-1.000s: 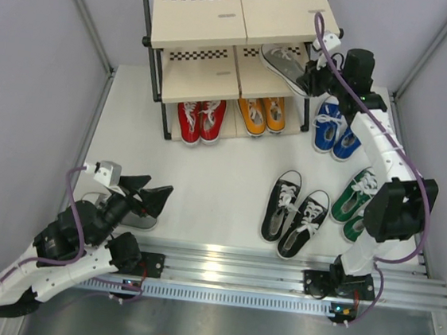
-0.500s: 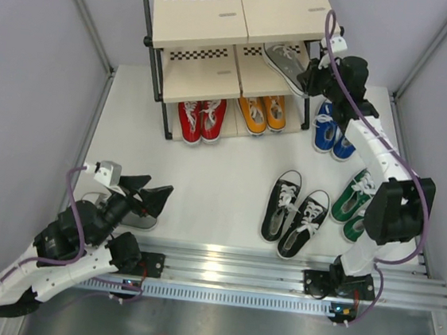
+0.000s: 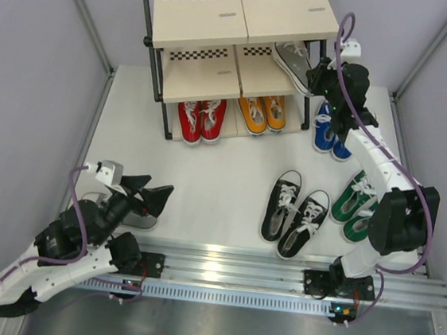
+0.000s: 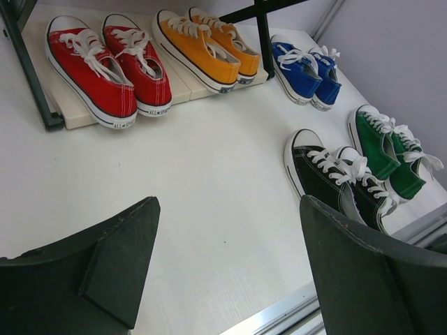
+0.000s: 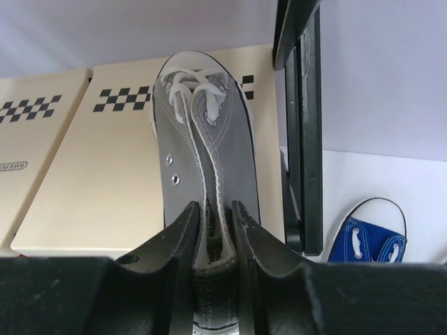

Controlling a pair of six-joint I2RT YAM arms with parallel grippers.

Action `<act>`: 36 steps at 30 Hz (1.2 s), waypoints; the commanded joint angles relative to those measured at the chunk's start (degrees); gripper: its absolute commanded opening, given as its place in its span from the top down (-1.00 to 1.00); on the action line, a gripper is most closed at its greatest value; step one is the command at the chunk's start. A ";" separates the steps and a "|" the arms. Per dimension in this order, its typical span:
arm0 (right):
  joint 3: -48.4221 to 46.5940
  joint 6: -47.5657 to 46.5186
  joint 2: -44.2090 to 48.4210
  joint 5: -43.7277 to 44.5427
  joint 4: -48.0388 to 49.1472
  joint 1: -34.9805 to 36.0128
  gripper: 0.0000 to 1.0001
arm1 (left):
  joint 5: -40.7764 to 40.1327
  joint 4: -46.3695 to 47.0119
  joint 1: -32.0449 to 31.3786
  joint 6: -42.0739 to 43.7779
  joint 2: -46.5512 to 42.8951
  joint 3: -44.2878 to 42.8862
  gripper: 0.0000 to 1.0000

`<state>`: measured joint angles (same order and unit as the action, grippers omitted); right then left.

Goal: Place and organize the shoes onto the shoe shelf
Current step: Place the shoe at the shoe shelf.

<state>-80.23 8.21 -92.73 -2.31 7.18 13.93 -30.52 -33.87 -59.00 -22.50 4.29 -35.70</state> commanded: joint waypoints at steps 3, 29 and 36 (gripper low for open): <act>-1.07 3.13 2.12 8.97 7.06 1.00 1.00 | -0.59 1.26 0.12 0.53 0.89 0.46 -0.73; 3.85 -11.90 0.88 14.35 16.11 8.48 0.11 | -0.77 1.26 0.03 0.35 1.07 0.55 -0.74; 5.95 -15.84 5.62 9.70 15.94 8.39 -0.40 | -0.59 1.17 0.03 0.44 1.15 0.46 -0.74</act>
<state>-74.43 -4.58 -92.29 10.13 18.98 22.00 -30.92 -33.87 -59.00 -22.50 4.40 -35.44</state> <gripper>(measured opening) 0.690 0.868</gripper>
